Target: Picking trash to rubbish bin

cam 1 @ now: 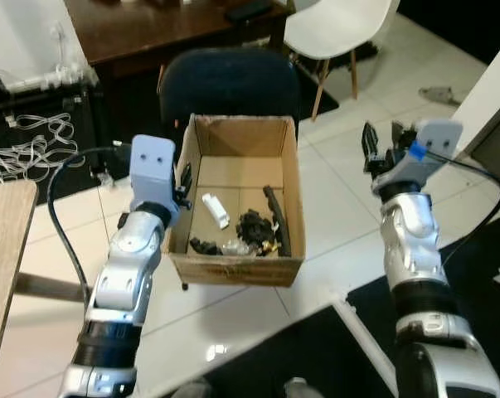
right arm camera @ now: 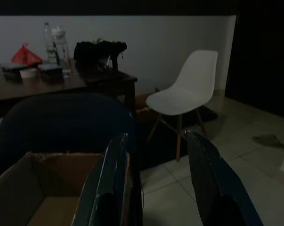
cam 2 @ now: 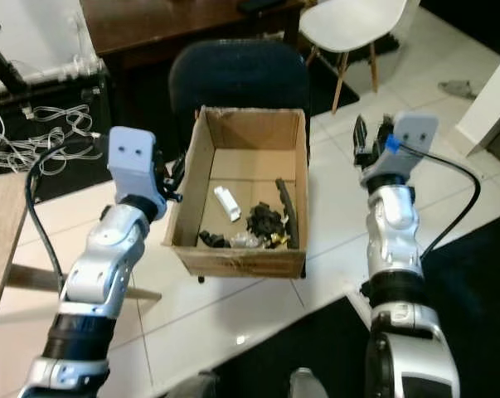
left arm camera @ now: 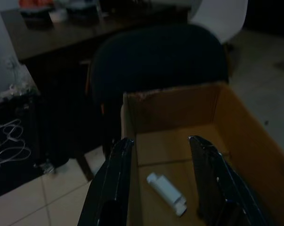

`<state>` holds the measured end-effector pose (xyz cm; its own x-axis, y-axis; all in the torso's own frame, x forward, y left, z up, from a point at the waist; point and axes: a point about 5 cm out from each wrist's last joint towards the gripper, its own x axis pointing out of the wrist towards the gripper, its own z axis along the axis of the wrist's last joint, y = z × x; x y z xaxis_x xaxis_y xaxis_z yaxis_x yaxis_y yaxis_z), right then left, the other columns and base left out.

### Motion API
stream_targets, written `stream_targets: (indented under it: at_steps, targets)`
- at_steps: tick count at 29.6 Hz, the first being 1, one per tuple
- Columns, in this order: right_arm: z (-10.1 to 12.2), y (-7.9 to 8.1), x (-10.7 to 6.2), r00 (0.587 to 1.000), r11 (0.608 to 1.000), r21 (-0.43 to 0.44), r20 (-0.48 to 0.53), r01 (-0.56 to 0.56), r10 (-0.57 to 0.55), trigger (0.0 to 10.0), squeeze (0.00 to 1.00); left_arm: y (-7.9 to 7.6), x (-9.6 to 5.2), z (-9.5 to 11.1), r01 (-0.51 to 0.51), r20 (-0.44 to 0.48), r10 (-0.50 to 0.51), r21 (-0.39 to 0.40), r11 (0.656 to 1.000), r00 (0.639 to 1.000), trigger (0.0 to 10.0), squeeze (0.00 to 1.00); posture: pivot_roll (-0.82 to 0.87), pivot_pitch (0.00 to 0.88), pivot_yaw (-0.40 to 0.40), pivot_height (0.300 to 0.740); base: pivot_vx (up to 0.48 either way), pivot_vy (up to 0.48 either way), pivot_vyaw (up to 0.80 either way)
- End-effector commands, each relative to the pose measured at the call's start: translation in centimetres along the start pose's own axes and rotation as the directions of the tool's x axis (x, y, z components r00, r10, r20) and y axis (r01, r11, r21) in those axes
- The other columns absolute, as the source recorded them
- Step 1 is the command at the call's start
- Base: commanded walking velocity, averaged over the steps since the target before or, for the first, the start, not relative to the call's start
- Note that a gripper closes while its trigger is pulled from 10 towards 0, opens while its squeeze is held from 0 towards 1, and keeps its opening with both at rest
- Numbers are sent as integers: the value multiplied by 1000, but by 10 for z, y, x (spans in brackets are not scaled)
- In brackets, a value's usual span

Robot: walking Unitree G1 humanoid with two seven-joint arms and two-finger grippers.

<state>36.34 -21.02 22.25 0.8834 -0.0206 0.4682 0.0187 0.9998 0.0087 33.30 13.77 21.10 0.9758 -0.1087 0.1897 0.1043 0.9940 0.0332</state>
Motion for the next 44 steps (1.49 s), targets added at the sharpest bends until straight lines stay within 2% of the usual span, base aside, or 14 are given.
stream_targets:
  at_steps: [1,9,12,15,22,26,30,32,39,44]
  targets:
    - [-4,2,-4,1000,1000,4,-25,11,-11,10000,0,0,-6,-5,-16,-5,16,-30,999,1000,10000,0,56,101,36,740,0,0,0]
    - [-8,21,-22,996,999,31,-82,-21,23,10000,0,-8,-15,-13,5,-35,-7,-48,999,999,10000,0,61,84,15,740,0,0,0]
    - [-9,23,-24,995,999,33,-95,-24,27,10000,0,-8,-16,-15,7,-42,-9,-53,999,999,10000,0,61,84,15,740,0,0,0]
    - [-18,26,-38,987,999,31,-156,-23,28,10000,0,-11,-21,-20,5,-56,-9,-71,997,998,10000,0,61,79,12,740,0,0,0]
    - [-23,28,-47,982,999,25,-187,-27,31,10000,0,-13,-25,-22,-3,-53,-1,-90,996,999,10000,0,60,73,3,740,0,0,0]
    - [-31,25,-53,971,1000,15,-239,-24,27,10000,0,-16,-29,-37,36,-112,-40,-43,998,993,10000,0,64,77,2,740,0,0,0]
    - [-33,24,-55,965,1000,14,-260,-22,25,10000,0,-16,-32,-42,50,-145,-56,-39,998,988,10000,0,63,85,4,740,0,0,0]
    - [-37,27,-61,953,999,29,-301,-32,39,10000,0,-16,-32,-40,43,-138,-49,-44,998,989,10000,0,63,94,-2,740,0,0,0]
    - [-39,35,-68,946,997,60,-320,-42,59,10000,0,-22,-31,-39,40,-123,-45,-47,998,991,10000,0,55,105,-4,740,0,0,0]
    - [-40,38,-70,941,997,48,-333,-54,67,10000,0,-26,-29,-39,52,-124,-57,-41,998,991,10000,0,50,106,2,740,0,0,0]
